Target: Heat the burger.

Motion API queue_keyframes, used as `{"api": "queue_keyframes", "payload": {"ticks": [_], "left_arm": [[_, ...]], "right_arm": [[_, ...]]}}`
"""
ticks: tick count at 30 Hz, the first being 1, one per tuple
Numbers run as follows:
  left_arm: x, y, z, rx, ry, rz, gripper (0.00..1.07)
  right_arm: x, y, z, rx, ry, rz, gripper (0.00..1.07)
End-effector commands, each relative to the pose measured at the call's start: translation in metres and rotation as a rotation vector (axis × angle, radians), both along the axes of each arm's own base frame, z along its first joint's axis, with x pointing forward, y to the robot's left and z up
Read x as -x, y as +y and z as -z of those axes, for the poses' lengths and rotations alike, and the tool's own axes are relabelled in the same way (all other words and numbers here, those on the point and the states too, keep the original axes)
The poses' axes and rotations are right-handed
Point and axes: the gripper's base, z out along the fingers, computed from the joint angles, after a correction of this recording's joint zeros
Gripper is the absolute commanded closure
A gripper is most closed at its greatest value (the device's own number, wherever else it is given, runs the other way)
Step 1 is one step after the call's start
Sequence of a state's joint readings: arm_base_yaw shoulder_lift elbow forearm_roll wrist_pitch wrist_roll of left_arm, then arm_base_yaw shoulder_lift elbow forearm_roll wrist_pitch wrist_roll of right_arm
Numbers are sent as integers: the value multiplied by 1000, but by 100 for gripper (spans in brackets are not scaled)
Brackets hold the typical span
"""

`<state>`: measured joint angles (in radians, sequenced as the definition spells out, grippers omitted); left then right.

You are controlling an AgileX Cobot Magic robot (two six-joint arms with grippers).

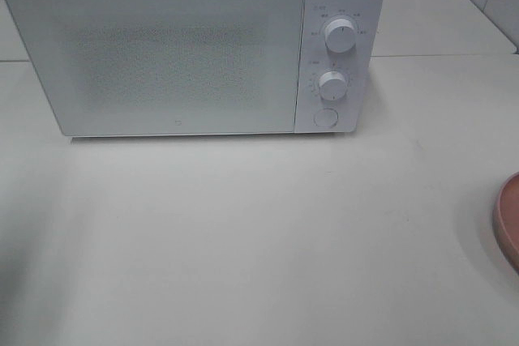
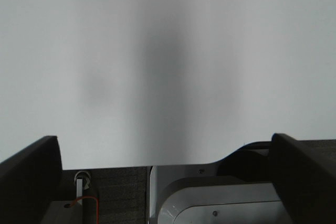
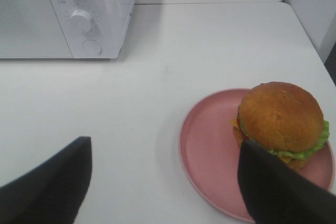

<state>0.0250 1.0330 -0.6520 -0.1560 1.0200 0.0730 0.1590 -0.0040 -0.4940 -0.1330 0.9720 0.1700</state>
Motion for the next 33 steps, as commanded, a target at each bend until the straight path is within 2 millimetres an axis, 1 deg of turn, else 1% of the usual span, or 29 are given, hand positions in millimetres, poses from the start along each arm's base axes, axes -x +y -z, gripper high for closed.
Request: {"api": "queue_keyframes", "payload": {"ticks": [1, 3, 4, 5, 6, 7, 8, 10, 11, 12, 14, 15, 16, 18, 19, 20, 22, 24, 25, 27, 28, 29, 30, 31, 32, 33], "left_arm": [[21, -1, 5, 10, -15, -1, 7], [25, -1, 4, 9, -29, 0, 7], [33, -1, 4, 8, -55, -1, 7], [33, -1, 4, 8, -55, -1, 7], [37, -1, 4, 4, -72, 0, 7], [43, -1, 0, 0, -104, -4, 7], [43, -1, 0, 0, -104, -4, 7], [52, -1, -7, -8, -170, -3, 7], [52, -1, -7, -8, -170, -3, 7], [58, 0, -11, -16, -212, -1, 7], [61, 0, -14, -20, -235, -1, 7], [67, 0, -16, -24, -267, 0, 7], [67, 0, -16, -24, -267, 0, 7], [78, 0, -17, -37, -296, 6, 7], [78, 0, -17, -37, -296, 6, 7], [86, 1, -17, -46, -321, 4, 7], [88, 1, -19, -50, -342, 4, 7], [96, 1, -22, -53, -395, 3, 7], [96, 1, -22, -53, -395, 3, 7], [105, 1, -26, -55, -454, 1, 7], [105, 1, -26, -55, -454, 1, 7], [112, 0, -28, -54, -500, 0, 7], [112, 0, -28, -54, -500, 0, 7], [120, 0, -30, -55, -556, -1, 7], [124, 0, -31, -55, -580, -1, 7], [124, 0, -31, -55, -580, -1, 7]], "right_arm": [[3, 0, 1, 3, -29, 0, 33], [3, 0, 1, 3, -29, 0, 33], [3, 0, 1, 3, -29, 0, 33], [3, 0, 1, 3, -29, 0, 33], [3, 0, 1, 3, -29, 0, 33], [3, 0, 1, 3, -29, 0, 33], [3, 0, 1, 3, -29, 0, 33], [3, 0, 1, 3, -29, 0, 33], [3, 0, 1, 3, -29, 0, 33], [3, 0, 1, 3, -29, 0, 33], [3, 0, 1, 3, -29, 0, 33], [3, 0, 1, 3, -29, 0, 33], [3, 0, 1, 3, -29, 0, 33], [3, 0, 1, 3, -29, 0, 33], [3, 0, 1, 3, -29, 0, 33], [3, 0, 1, 3, -29, 0, 33], [3, 0, 1, 3, -29, 0, 33], [3, 0, 1, 3, -29, 0, 33], [3, 0, 1, 3, -29, 0, 33], [3, 0, 1, 3, -29, 0, 33], [3, 0, 1, 3, -29, 0, 33], [3, 0, 1, 3, -29, 0, 33], [3, 0, 1, 3, -29, 0, 33], [3, 0, 1, 3, -29, 0, 33], [3, 0, 1, 3, -29, 0, 33], [3, 0, 1, 3, -29, 0, 33]]}}
